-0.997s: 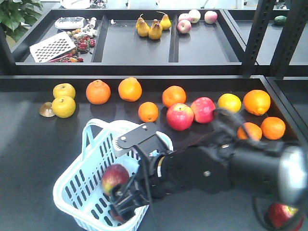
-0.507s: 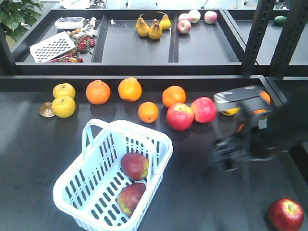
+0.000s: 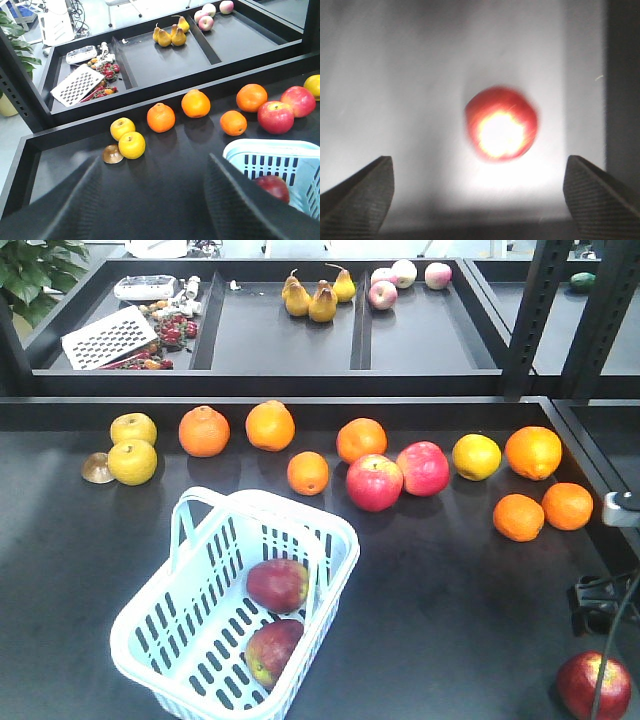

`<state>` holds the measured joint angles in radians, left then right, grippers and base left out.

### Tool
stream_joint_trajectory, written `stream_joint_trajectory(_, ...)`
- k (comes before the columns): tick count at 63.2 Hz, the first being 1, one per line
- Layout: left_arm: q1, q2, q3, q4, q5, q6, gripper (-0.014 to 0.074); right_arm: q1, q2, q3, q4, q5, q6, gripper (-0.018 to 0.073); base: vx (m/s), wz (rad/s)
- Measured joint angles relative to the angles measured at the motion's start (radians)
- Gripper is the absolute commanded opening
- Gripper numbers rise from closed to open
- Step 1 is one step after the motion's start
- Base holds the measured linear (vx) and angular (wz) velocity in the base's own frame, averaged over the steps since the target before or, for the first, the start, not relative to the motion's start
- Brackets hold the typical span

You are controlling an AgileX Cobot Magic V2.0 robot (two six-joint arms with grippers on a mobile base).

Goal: Pick three apples into basket with both arms
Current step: 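Reach the right gripper to the red apple nearest the robot and grasp it, then carry the third apple into the basket and release it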

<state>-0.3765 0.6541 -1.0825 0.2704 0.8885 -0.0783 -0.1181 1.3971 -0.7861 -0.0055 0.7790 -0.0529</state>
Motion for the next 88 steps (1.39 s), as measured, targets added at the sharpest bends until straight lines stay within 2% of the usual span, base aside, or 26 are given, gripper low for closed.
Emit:
stream_joint_trajectory(31, 0.000, 0.000, 0.000, 0.000, 0.000, 0.000, 0.0428, -0.003, 0.261, 0.000, -0.037, -0.081, 0.014, 0.0641, 0.00, 0.00)
stream_joint_trajectory(76, 0.000, 0.000, 0.000, 0.000, 0.000, 0.000, 0.0428, -0.003, 0.474, -0.002, -0.094, -0.168, 0.023, 0.0632, 0.00, 0.00)
stream_joint_trajectory(81, 0.000, 0.000, 0.000, 0.000, 0.000, 0.000, 0.0428, -0.004, 0.505, -0.002, -0.097, -0.171, 0.024, 0.0617, 0.00, 0.00)
stream_joint_trajectory(88, 0.000, 0.000, 0.000, 0.000, 0.000, 0.000, 0.0428, -0.004, 0.531, -0.002, -0.097, -0.180, 0.044, 0.0528, 0.00, 0.00)
